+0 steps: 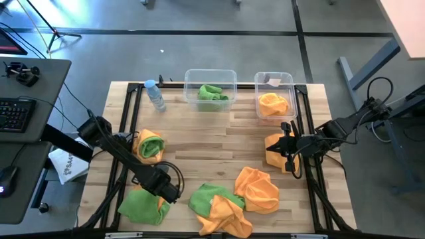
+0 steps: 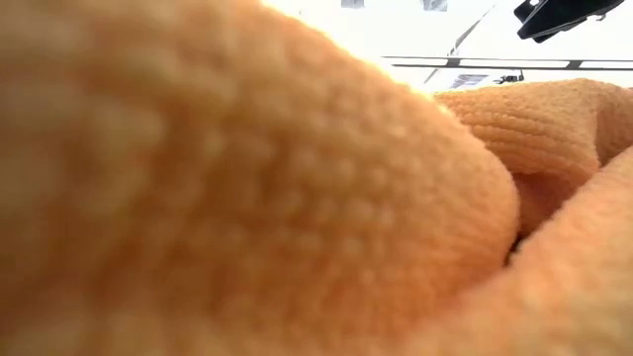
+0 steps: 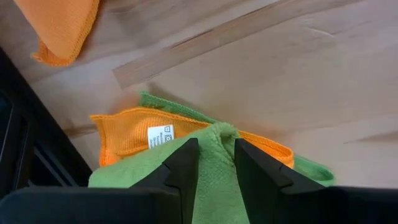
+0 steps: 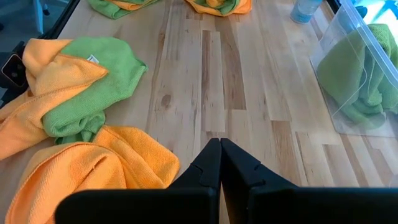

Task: Sort microfiber towel by color & place in baskets
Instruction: Put the green towel into the left transparent bin

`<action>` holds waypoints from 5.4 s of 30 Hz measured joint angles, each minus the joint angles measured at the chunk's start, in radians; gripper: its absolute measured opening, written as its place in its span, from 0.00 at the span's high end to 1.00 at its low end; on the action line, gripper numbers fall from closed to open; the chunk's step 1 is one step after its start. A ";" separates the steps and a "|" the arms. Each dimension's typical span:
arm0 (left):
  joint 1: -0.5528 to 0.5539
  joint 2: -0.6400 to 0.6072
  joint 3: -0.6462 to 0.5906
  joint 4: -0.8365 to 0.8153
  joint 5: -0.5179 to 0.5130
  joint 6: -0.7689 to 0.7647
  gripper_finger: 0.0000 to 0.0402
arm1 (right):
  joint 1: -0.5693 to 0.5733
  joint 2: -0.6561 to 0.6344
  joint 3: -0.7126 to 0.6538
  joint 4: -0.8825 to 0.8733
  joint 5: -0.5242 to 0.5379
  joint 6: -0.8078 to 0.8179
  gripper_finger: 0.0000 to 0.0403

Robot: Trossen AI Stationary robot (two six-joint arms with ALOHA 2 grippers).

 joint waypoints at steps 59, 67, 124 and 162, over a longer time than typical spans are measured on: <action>-0.206 -0.145 0.601 -0.466 -0.345 0.028 1.00 | 0.000 0.000 0.000 -0.007 0.000 -0.025 1.00; -0.206 -0.227 0.601 -0.466 -0.495 0.141 1.00 | 0.000 0.000 0.000 -0.007 -0.006 0.011 1.00; -0.410 -0.558 0.222 -0.465 -0.390 0.264 1.00 | -0.160 1.355 1.031 0.464 -0.137 0.330 0.96; -0.410 -0.560 0.327 -0.375 -0.773 0.525 1.00 | -0.213 1.795 1.518 0.295 -0.229 0.250 0.96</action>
